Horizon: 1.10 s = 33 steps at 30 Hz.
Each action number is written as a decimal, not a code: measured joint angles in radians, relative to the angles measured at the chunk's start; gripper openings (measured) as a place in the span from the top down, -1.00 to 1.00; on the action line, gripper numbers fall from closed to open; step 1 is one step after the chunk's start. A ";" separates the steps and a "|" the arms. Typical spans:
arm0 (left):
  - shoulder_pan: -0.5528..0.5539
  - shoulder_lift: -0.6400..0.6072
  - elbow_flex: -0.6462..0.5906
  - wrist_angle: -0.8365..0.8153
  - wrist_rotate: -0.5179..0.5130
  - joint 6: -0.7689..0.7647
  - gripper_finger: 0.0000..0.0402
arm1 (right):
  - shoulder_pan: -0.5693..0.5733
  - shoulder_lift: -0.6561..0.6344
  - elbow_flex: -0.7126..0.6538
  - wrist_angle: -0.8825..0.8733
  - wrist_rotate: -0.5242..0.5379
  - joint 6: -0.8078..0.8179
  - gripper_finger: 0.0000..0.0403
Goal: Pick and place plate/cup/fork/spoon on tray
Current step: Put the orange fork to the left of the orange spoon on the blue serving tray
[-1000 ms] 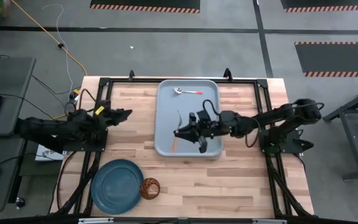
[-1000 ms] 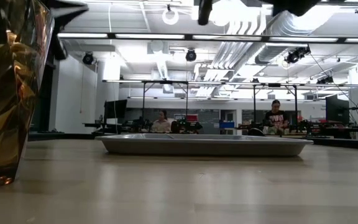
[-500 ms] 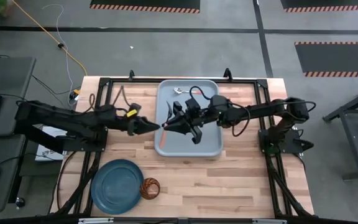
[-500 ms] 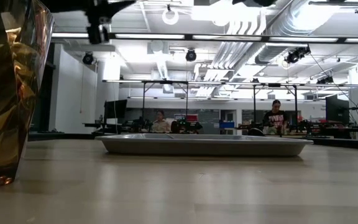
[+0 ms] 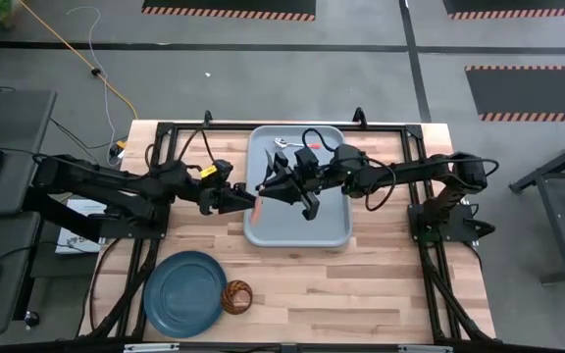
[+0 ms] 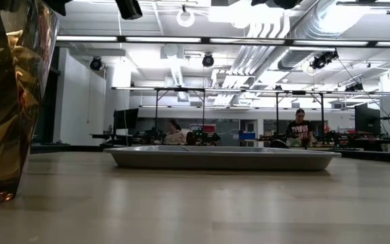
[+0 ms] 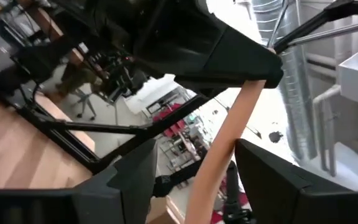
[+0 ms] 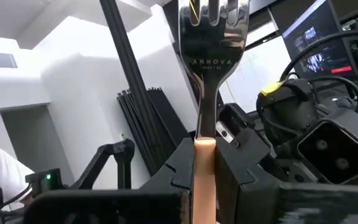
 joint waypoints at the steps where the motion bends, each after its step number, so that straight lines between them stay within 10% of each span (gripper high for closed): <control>1: 0.000 0.009 0.000 0.006 0.016 -0.010 -0.02 | 0.000 0.000 0.000 -0.001 0.000 0.000 0.93; 33: -0.006 0.079 -0.003 0.085 0.098 0.004 0.58 | -0.009 -0.004 0.001 -0.110 -0.081 0.025 0.93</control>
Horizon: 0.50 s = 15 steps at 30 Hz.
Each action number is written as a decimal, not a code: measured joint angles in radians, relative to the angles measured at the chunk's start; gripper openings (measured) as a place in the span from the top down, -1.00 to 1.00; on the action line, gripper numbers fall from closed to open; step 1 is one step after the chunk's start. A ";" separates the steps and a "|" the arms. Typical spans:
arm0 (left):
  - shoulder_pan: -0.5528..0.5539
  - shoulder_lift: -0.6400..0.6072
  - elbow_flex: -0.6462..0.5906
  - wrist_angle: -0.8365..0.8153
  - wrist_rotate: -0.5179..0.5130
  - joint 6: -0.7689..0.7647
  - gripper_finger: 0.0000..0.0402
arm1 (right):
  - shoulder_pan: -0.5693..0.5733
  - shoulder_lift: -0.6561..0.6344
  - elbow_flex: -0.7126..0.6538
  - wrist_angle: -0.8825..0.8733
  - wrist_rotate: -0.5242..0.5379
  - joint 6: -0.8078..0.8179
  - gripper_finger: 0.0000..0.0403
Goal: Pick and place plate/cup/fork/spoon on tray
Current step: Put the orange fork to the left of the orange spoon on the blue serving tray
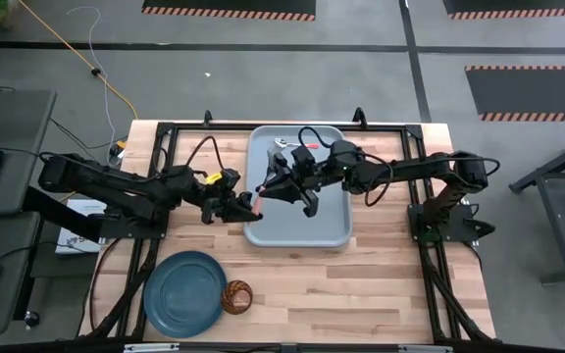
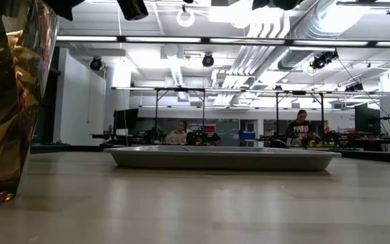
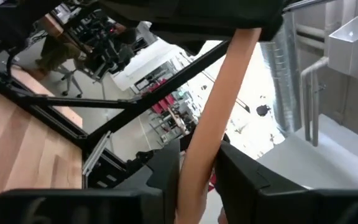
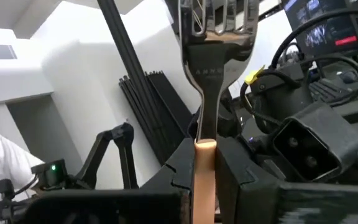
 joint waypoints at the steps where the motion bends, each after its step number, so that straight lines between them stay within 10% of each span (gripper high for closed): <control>1: 0.000 0.000 0.000 -0.001 0.000 0.000 0.57 | 0.001 0.000 0.000 -0.002 0.000 0.000 0.93; 7: 0.000 -0.002 0.000 -0.013 0.014 0.055 0.76 | 0.000 0.000 0.000 -0.013 -0.015 0.040 0.92; 15: 0.015 -0.029 0.002 -0.071 -0.034 0.093 0.78 | -0.035 -0.021 -0.002 -0.113 -0.040 0.158 0.37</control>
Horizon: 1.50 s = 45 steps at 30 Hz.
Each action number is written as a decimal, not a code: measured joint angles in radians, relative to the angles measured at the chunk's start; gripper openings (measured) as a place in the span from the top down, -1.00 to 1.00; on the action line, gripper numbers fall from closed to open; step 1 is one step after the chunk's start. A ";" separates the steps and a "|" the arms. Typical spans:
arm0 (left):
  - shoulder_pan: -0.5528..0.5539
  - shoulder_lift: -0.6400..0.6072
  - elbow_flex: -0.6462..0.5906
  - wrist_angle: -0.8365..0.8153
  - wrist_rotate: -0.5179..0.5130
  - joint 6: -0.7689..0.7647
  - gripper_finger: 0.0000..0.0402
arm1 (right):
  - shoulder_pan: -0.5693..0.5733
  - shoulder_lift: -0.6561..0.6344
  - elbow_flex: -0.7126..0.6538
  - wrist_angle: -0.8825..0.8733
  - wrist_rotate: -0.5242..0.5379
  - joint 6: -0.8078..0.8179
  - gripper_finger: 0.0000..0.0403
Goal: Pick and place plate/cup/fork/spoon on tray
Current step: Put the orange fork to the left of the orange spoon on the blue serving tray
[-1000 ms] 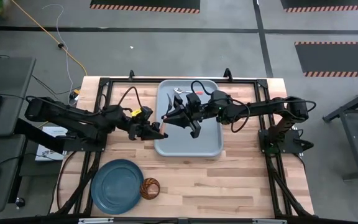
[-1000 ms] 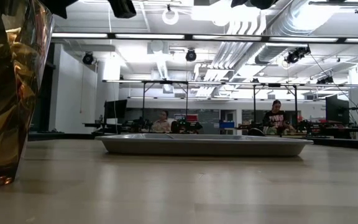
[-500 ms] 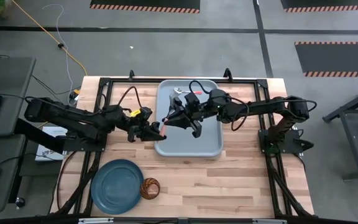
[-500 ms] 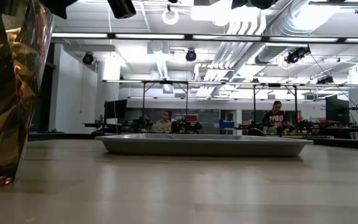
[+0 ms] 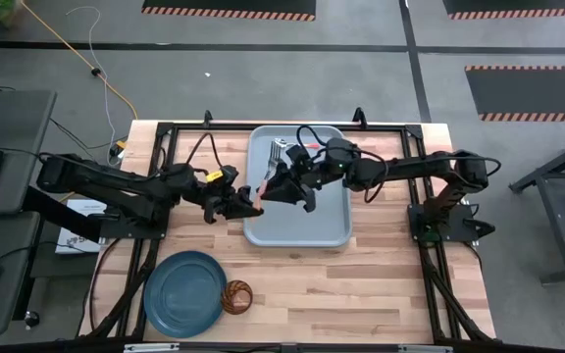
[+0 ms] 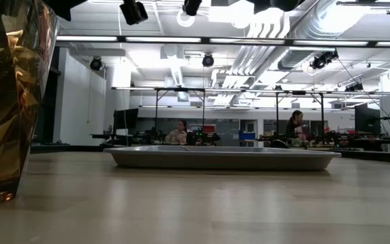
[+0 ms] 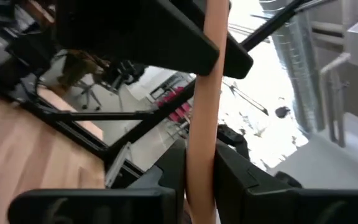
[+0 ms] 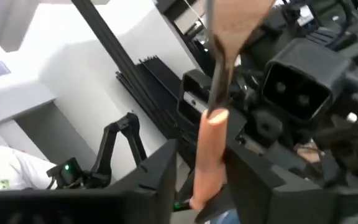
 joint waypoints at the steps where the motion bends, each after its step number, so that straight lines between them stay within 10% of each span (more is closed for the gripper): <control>1: 0.006 -0.011 0.000 -0.022 0.001 0.003 0.78 | -0.003 -0.012 0.000 -0.027 0.000 0.000 0.31; 8: 0.048 -0.167 0.000 -0.307 -0.129 0.141 0.78 | -0.026 -0.122 0.000 -0.277 0.002 -0.090 0.07; 14: -0.012 -0.271 0.000 -0.659 -0.704 0.241 0.78 | -0.012 -0.197 0.000 -0.491 0.345 -0.177 0.07; 24: -0.183 -0.041 -0.001 -0.475 -1.224 0.218 0.78 | 0.007 -0.143 0.000 -0.448 0.722 -0.060 0.07; 45: -0.165 0.290 0.432 -0.835 -1.265 0.445 0.78 | 0.025 -0.112 0.000 -0.482 0.789 -0.023 0.07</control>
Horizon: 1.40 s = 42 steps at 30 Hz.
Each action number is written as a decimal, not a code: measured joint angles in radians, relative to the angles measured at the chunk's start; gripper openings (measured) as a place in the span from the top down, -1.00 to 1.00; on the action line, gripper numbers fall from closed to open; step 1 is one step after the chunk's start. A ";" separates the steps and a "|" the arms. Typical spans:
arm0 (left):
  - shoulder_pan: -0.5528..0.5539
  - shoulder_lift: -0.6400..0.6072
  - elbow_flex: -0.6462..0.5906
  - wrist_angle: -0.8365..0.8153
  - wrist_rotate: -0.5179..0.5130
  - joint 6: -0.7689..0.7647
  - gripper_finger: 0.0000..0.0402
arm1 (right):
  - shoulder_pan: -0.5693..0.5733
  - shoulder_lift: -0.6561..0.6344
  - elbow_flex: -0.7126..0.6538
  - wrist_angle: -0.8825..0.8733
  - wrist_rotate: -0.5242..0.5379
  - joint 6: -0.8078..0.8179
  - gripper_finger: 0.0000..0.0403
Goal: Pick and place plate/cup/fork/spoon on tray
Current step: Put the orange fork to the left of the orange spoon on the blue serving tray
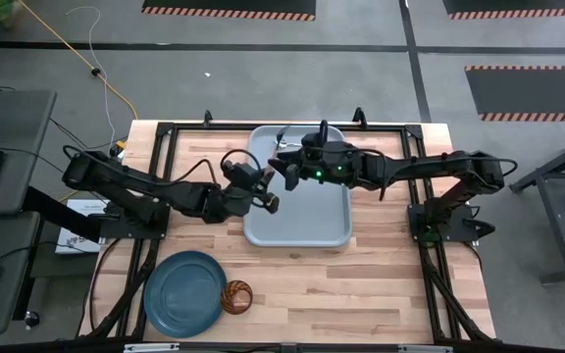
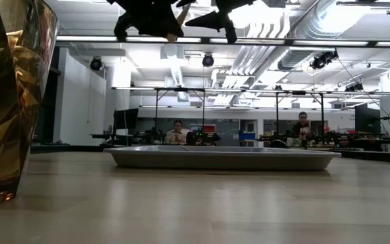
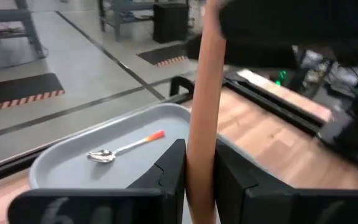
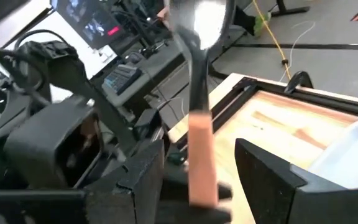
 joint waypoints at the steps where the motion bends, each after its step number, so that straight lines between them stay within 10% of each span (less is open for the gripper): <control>1: -0.004 0.000 0.000 -0.003 0.015 0.009 0.78 | 0.000 0.000 0.000 -0.001 0.010 0.000 0.07; 9: -0.024 0.000 0.000 -0.025 0.007 0.009 0.78 | 0.000 0.000 0.000 -0.001 0.022 0.023 0.18; 20: -0.022 0.000 0.000 -0.030 0.020 0.024 0.77 | 0.000 -0.002 0.000 -0.004 0.014 0.020 0.90; 26: -0.011 -0.030 -0.001 -0.051 0.133 0.064 0.36 | -0.011 -0.023 0.000 -0.047 -0.023 -0.008 0.85; 33: 0.061 -0.215 -0.001 -0.291 0.403 -0.024 0.10 | -0.087 -0.145 0.000 -0.319 -0.082 -0.118 0.90; 42: 0.084 -0.528 -0.037 -0.292 0.393 -0.038 0.08 | -0.176 0.006 0.368 -1.048 -0.076 -0.492 0.90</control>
